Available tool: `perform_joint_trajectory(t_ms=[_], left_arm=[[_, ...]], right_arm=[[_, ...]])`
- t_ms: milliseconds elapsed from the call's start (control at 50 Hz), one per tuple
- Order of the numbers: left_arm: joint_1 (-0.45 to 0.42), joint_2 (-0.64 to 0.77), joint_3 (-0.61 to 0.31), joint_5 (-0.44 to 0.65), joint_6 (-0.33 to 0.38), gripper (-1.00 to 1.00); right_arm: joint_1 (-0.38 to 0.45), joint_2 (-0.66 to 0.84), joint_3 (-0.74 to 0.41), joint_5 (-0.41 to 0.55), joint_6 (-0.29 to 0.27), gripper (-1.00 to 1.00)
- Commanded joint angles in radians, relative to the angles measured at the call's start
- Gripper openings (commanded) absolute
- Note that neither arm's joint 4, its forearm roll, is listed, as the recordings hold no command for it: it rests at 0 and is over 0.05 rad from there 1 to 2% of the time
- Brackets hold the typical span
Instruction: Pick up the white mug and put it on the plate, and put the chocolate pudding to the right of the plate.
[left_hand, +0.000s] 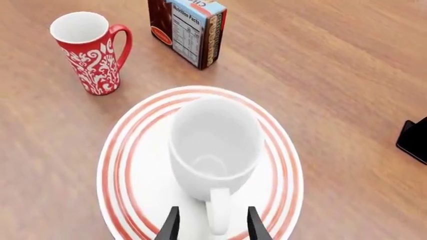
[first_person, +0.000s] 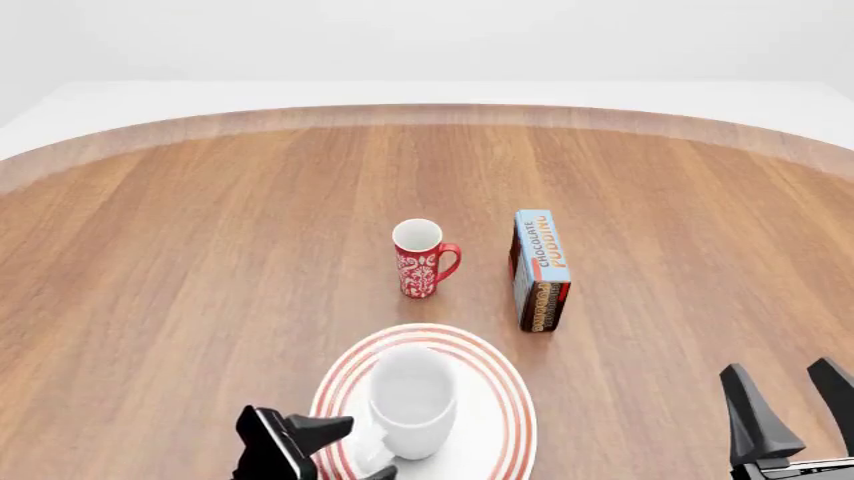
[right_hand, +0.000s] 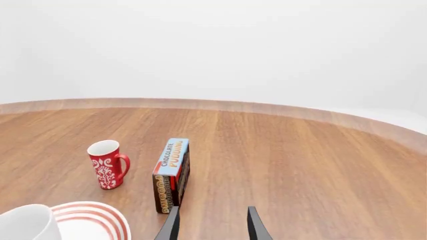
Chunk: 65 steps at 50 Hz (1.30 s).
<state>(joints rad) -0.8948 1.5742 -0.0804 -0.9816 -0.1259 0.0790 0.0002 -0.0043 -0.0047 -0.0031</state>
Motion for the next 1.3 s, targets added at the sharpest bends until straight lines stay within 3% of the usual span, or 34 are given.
perform_joint_trajectory(t_ms=[20,380,460,720,1040,1200,1300], left_arm=[[0.015,-0.146,0.002,0.115,0.023,1.00],[-0.002,-0.484,-0.019,0.369,0.073,1.00],[-0.004,-0.631,-0.034,0.476,0.104,1.00],[0.020,-0.889,-0.114,0.722,0.206,1.00],[0.250,-1.161,-0.262,0.986,0.380,1.00],[0.374,-1.261,-0.301,1.056,0.401,1.00],[0.507,-1.338,-0.306,1.076,0.375,1.00]], right_arm=[[0.002,0.000,0.000,0.000,0.000,1.00],[0.002,0.000,0.000,-0.001,-0.002,1.00],[0.002,0.000,0.000,-0.001,-0.001,1.00],[0.001,0.000,0.000,-0.001,-0.003,1.00],[-0.001,0.000,0.000,-0.001,-0.001,1.00],[-0.001,0.000,0.000,-0.001,-0.001,1.00],[-0.003,0.000,0.000,-0.001,0.000,1.00]])
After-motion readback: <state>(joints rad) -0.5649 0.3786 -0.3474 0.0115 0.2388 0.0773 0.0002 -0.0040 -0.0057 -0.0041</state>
